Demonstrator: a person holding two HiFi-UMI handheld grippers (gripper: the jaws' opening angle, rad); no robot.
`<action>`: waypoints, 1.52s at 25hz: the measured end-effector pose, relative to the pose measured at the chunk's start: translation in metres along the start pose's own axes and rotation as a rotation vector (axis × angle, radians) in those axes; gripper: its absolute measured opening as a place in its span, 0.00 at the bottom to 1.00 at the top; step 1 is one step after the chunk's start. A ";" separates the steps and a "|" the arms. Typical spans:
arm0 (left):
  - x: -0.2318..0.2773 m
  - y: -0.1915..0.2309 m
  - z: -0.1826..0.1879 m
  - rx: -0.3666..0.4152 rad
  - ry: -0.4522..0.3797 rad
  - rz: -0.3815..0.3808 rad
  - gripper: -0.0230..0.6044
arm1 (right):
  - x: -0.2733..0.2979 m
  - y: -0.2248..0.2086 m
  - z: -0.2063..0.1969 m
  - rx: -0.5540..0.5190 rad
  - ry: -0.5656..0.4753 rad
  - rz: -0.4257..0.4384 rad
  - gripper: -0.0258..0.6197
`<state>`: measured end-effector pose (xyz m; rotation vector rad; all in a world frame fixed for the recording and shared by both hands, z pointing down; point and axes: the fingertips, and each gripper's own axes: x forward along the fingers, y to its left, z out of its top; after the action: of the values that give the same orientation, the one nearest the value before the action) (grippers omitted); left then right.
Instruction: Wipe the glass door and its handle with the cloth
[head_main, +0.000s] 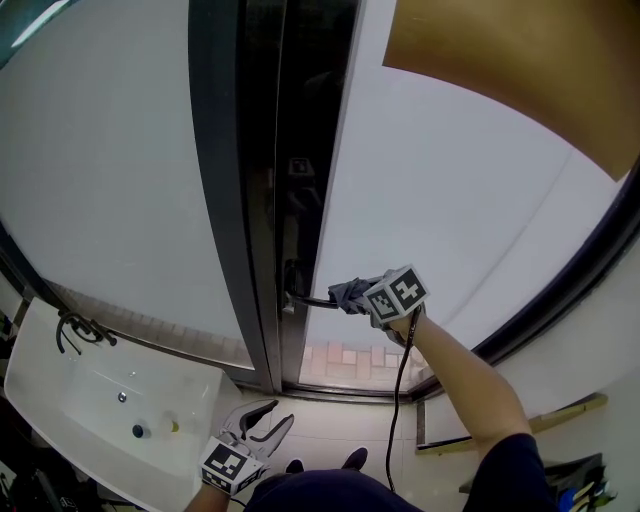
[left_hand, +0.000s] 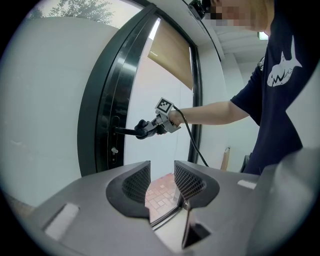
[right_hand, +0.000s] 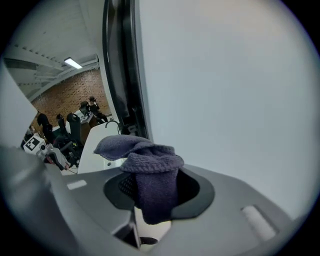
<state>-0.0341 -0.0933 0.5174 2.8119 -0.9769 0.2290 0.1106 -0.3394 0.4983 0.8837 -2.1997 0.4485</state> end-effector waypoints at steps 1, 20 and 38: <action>-0.001 0.001 -0.001 0.000 0.000 0.003 0.27 | -0.003 -0.001 -0.002 -0.017 -0.017 -0.023 0.26; -0.024 0.011 -0.004 -0.020 -0.006 0.054 0.27 | 0.049 0.160 0.085 -1.271 -0.220 -0.399 0.26; -0.017 0.006 -0.007 -0.004 0.011 0.032 0.27 | 0.051 0.125 0.005 -1.608 -0.040 -0.456 0.26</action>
<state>-0.0519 -0.0864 0.5216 2.7895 -1.0199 0.2462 -0.0063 -0.2774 0.5260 0.3639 -1.5263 -1.3756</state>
